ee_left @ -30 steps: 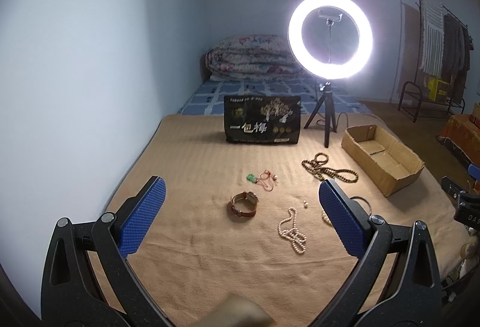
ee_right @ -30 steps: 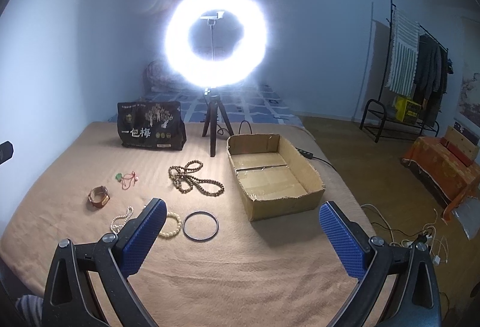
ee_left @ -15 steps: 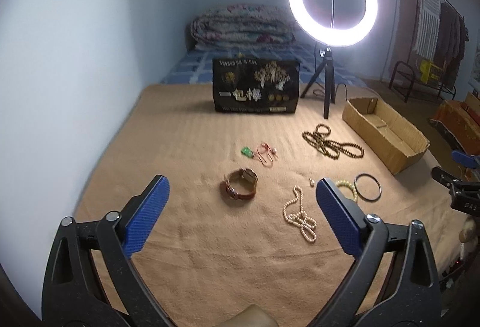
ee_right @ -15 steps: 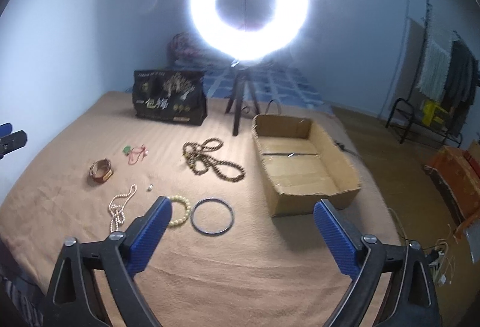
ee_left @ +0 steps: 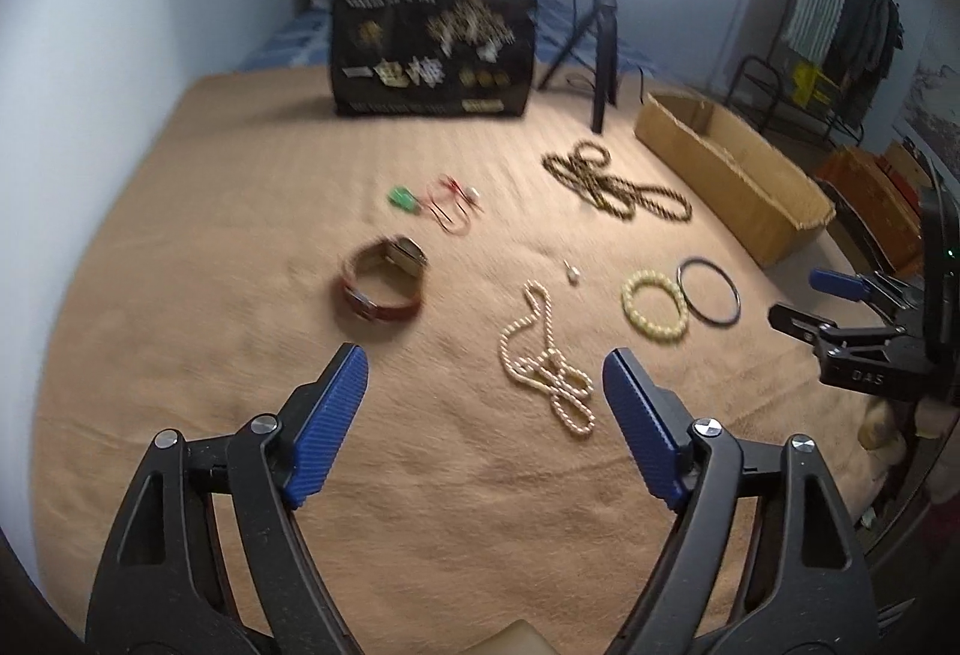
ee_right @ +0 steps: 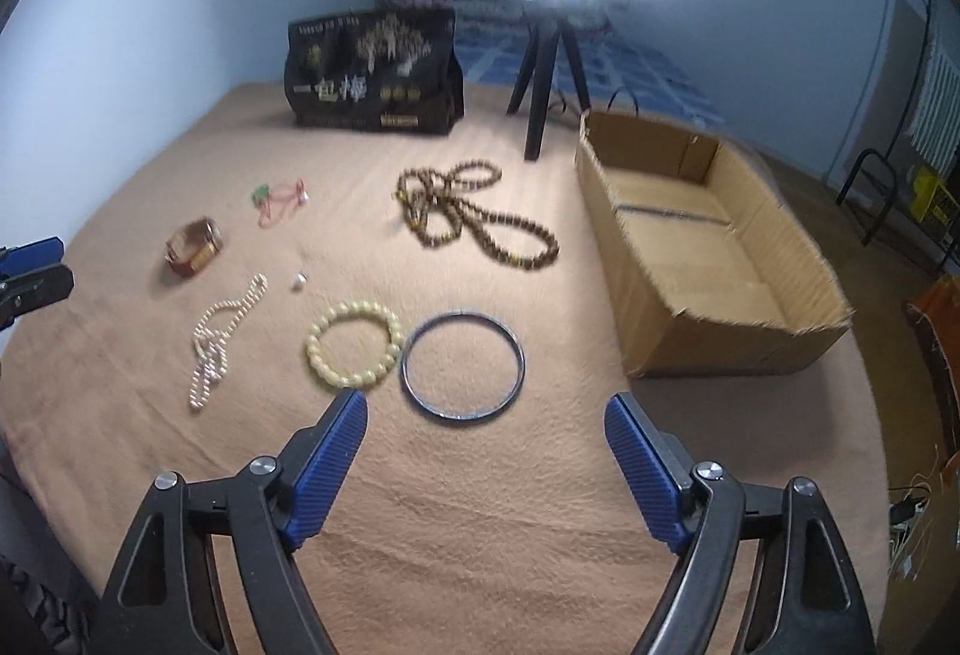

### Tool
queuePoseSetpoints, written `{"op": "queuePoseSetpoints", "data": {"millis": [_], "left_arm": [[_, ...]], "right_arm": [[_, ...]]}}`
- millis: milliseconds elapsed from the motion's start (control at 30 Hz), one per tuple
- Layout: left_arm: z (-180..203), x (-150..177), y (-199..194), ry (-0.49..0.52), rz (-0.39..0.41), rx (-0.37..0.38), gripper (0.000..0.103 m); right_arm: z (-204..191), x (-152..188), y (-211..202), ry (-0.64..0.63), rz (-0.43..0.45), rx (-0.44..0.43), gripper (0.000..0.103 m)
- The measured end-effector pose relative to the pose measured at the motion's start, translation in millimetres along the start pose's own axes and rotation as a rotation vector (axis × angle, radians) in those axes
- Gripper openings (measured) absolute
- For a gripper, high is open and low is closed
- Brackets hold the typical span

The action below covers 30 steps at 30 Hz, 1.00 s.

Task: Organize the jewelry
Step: 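Move the left tool to the pearl necklace while the right tool approaches the blue bangle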

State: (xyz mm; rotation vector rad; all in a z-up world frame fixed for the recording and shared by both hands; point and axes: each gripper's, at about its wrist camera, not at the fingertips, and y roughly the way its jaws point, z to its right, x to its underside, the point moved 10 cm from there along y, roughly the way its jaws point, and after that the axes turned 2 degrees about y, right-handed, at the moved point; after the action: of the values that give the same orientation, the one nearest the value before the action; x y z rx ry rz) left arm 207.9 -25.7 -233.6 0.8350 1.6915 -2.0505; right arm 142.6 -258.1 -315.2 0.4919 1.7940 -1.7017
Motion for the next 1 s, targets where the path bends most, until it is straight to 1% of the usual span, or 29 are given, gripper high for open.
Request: {"op": "queuePoseSetpoints", "data": {"millis": [100,333,433,533,667,867,1000], "left_arm": [[6.0,6.8,17.1,-0.004,-0.037,0.025,0.076],[15.3,17.8,50.9,-0.004,-0.098,0.06,0.074],[18.5,19.3,60.3,-0.01,-0.112,0.075,0.072],[20.1,19.6,67.8,-0.011,-0.119,0.079,0.072],[21.1,21.1,78.7,-0.014,-0.138,0.085,0.065],[22.7,21.4,90.9,-0.012,-0.151,0.084,0.065],[25.1,20.0,97.2,-0.001,-0.148,0.071,0.062]], "right_arm": [[3.4,6.5,13.0,0.009,-0.03,-0.001,0.083],[13.1,12.5,35.7,0.047,-0.067,-0.008,0.083],[13.4,11.7,43.3,0.052,-0.073,-0.019,0.083],[7.0,10.1,46.7,0.037,-0.069,-0.051,0.083],[0.6,10.2,56.5,-0.011,-0.085,-0.036,0.084],[-3.6,9.2,64.5,-0.032,-0.092,-0.044,0.086],[-7.3,7.9,69.3,-0.05,-0.096,-0.052,0.086]]}}
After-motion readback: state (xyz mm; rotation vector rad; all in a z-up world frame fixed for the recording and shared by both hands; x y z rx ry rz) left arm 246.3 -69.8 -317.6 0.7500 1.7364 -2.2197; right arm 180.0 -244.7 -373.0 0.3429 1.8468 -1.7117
